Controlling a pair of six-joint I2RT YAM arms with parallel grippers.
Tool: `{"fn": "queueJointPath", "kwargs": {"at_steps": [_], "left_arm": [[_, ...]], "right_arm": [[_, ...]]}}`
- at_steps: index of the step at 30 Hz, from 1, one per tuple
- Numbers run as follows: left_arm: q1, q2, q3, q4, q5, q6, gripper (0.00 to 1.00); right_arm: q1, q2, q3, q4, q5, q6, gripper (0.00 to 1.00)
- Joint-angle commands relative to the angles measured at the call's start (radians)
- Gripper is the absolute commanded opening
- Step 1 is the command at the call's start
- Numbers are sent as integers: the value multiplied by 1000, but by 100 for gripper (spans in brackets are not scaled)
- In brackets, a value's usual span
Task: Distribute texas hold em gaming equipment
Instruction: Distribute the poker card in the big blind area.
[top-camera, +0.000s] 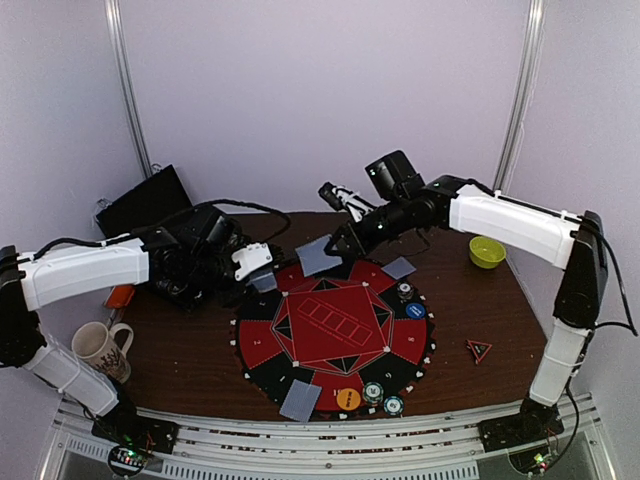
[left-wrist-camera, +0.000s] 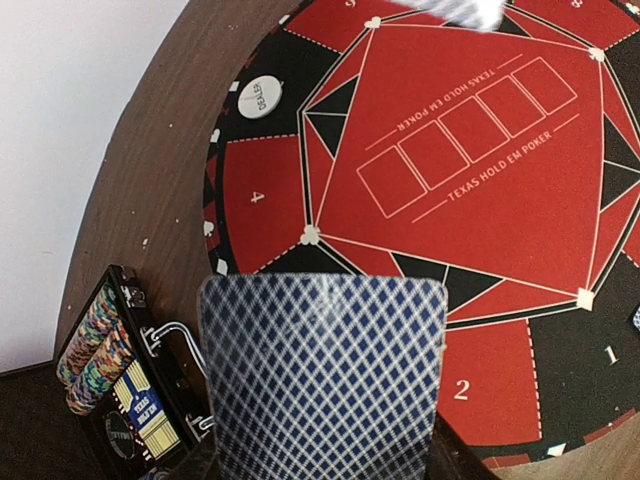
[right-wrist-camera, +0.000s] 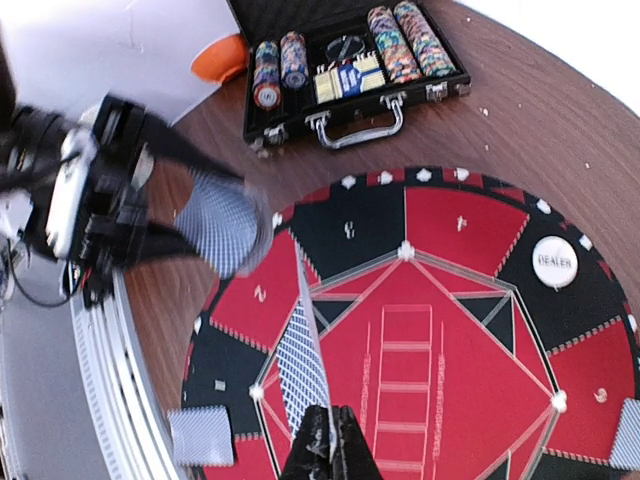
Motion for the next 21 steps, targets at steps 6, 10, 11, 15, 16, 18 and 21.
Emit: {"fn": "queueJointPath", "kwargs": {"at_steps": [6, 10, 11, 15, 16, 18, 21], "left_arm": [[4, -54, -25, 13, -50, -93, 51], [4, -74, -40, 5, -65, -124, 51], [4, -79, -45, 4, -67, -131, 51], [4, -108, -64, 0, -74, -144, 51], [4, -115, -68, 0, -77, -144, 51], [3, -127, -75, -3, -83, -142, 51], [4, -135, -82, -6, -89, -140, 51]], "right_arm": [[183, -64, -217, -341, -141, -285, 0], [297, 29, -164, -360, -139, -303, 0], [318, 61, -138, -373, -144, -311, 0], [383, 176, -52, -429, -111, -338, 0], [392, 203, -30, -445, -112, -343, 0], [405, 251, 19, -463, -112, -356, 0], [417, 313, 100, -501, -111, -377, 0]]}}
